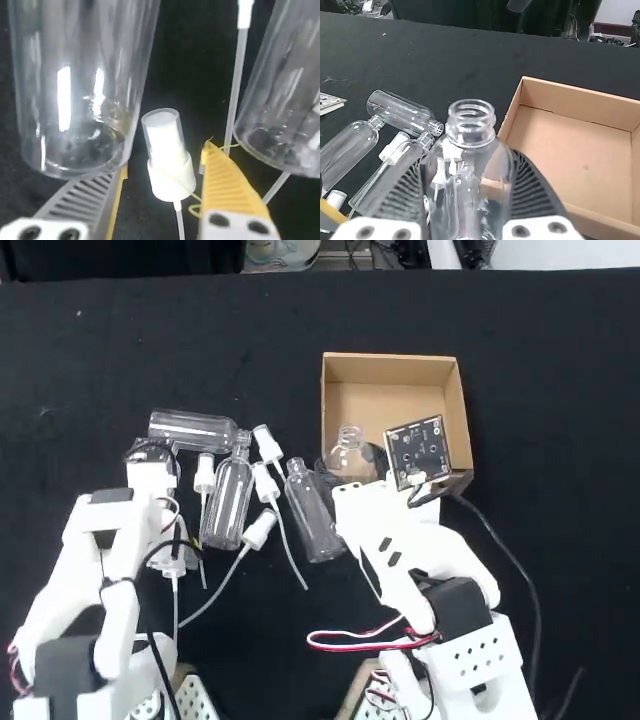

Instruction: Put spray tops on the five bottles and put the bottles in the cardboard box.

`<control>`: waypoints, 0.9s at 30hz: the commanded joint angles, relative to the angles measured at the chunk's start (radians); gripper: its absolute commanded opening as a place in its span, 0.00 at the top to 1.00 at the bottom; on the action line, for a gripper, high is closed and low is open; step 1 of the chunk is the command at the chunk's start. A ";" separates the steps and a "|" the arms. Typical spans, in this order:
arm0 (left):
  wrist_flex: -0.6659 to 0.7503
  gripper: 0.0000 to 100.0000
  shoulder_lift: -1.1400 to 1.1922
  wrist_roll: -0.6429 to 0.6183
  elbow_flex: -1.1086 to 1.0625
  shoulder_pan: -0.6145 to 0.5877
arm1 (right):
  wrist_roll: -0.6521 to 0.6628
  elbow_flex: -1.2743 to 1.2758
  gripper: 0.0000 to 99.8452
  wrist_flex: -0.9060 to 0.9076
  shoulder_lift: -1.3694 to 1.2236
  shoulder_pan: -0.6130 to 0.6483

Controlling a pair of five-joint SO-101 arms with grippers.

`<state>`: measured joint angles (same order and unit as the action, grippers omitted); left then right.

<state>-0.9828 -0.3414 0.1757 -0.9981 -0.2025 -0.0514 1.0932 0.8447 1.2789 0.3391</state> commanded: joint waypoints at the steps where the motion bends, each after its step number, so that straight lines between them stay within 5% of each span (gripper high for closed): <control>1: -0.110 0.82 0.014 0.008 0.096 0.027 | -0.008 -0.005 0.99 -0.031 0.025 0.011; 4: -0.172 0.93 0.012 0.009 0.136 0.030 | -0.008 -0.005 0.99 -0.031 0.025 0.011; 10: -0.210 0.94 -0.002 0.009 0.176 0.031 | -0.008 -0.005 0.99 -0.031 0.025 0.011; 20: -0.730 0.94 -0.158 0.025 0.782 0.013 | -0.008 -0.005 0.99 -0.031 0.025 0.011; 27: -0.773 0.94 -0.141 0.175 0.931 -0.308 | -0.009 -0.005 0.99 -0.031 0.025 0.009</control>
<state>-1.7392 -0.4749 0.2555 -0.1542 -0.3084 -0.0514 1.0932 0.8447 1.2789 0.3391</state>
